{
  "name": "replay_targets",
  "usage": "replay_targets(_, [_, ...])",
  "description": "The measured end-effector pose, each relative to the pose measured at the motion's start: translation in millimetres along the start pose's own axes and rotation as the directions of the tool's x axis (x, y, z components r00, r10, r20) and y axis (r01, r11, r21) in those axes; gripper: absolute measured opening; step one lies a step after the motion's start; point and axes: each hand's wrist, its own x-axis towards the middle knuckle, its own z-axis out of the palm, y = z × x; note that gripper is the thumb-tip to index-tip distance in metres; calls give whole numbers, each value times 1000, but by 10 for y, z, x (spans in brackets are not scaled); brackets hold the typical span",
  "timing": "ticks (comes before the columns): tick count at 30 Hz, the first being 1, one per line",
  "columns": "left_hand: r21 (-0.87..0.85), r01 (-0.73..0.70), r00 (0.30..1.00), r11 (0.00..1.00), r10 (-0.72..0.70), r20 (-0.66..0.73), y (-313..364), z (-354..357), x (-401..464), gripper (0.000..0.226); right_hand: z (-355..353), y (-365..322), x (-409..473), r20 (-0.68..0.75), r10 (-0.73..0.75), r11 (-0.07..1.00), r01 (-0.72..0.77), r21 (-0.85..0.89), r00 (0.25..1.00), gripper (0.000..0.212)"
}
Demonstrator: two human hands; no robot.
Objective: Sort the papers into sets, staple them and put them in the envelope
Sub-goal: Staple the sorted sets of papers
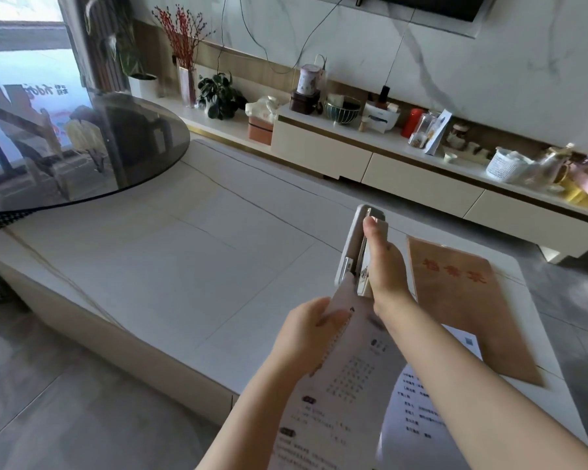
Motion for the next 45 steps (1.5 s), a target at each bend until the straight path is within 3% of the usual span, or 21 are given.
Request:
replay_targets(2, [-44, 33, 999, 998, -33, 1, -29, -25, 5, 34, 30, -32, -4, 69, 34, 999, -36, 26, 997, 91])
replay_targets(6, [-60, 88, 996, 994, -87, 10, -123, -118, 27, 28, 55, -181, 126, 46, 90, 983, -97, 157, 995, 51])
replay_targets(9, [-115, 137, 990, 984, -138, -1, -191, -175, 43, 30, 21, -284, 315, 17, 195, 962, -195, 190, 981, 52])
replay_targets(12, [-186, 174, 982, 967, -185, -44, -234, -260, 69, 28, 28, -247, 491, 24, 288, 951, -289, 113, 957, 55])
replay_targets(15, [-264, 233, 962, 936, -261, -79, -302, -339, 119, 27, 127, -154, 593, 70, 310, 950, -306, -53, 948, 22])
replay_targets(17, [-323, 288, 939, 902, -332, -90, -386, -387, 151, 26, 260, -69, 659, 97, 314, 940, -294, -175, 944, 14])
replay_targets(23, [-350, 384, 885, 854, -448, -124, -682, -550, 218, 16, 882, 346, 920, 117, 221, 830, -123, -545, 968, 33])
replay_targets(29, [-354, 402, 864, 845, -478, -159, -854, -606, 275, 20, 1303, 658, 1010, 176, 189, 739, -22, -673, 966, 32])
replay_targets(33, [-366, 409, 851, 836, -494, -177, -855, -622, 299, 18, 1283, 709, 1069, 228, 177, 759, 15, -651, 958, 33])
replay_targets(38, [-399, 402, 862, 824, -487, -137, -728, -591, 258, 32, 913, 555, 986, 309, 232, 876, -60, -479, 922, 12])
replay_targets(41, [-392, 377, 874, 839, -463, -149, -660, -590, 242, 35, 474, 387, 841, 385, 288, 866, -67, -496, 877, 20])
replay_targets(45, [-350, 353, 888, 868, -428, -165, -590, -638, 200, 33, -295, 342, 563, 463, 436, 854, -193, -482, 772, 51])
